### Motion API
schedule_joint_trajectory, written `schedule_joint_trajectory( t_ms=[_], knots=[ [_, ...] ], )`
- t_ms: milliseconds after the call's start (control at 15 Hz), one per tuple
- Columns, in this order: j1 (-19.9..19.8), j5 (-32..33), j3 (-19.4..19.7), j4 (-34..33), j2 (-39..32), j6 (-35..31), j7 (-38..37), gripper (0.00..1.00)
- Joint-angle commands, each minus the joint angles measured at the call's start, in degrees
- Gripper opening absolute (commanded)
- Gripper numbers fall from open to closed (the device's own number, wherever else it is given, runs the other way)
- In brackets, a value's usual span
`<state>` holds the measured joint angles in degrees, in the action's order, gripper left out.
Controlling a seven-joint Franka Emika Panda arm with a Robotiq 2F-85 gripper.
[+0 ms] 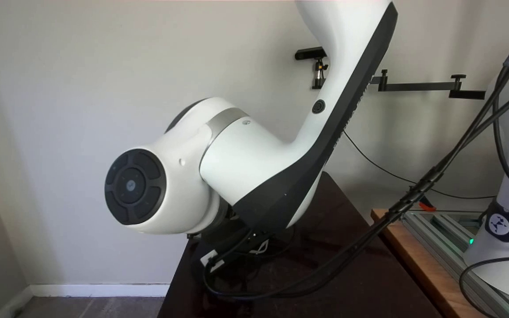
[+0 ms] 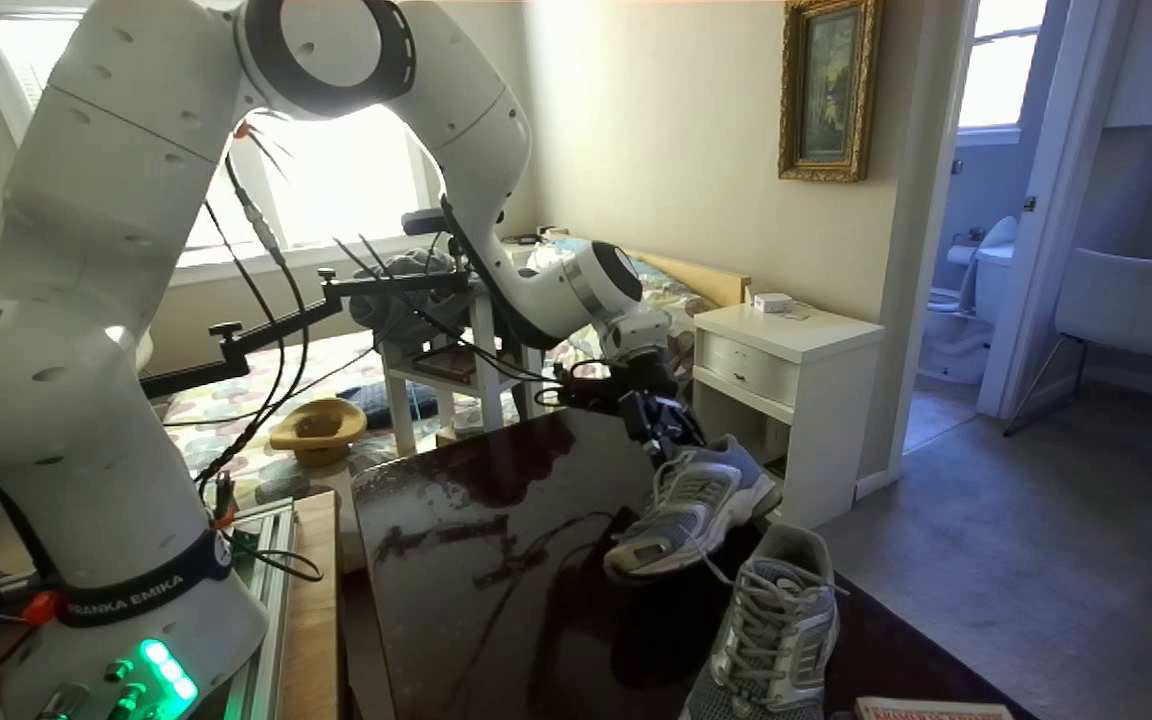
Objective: Put the left show sideways
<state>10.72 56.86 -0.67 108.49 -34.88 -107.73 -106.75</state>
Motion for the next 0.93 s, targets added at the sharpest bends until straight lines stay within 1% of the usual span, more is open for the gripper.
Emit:
schedule_joint_trajectory(
  t_ms=[0,200,533,867],
  knots=[
    [0.1,-1.4,-0.9,-3.7,-3.3,0.9,1.2,1.00],
    [0.1,-3.1,-1.6,-4.7,-4.0,1.8,1.5,1.00],
    [0.0,-6.4,-2.6,-6.1,-4.8,2.7,4.7,1.00],
    [0.5,-9.3,-2.4,-6.7,-4.9,3.0,6.4,1.00]
  ],
)
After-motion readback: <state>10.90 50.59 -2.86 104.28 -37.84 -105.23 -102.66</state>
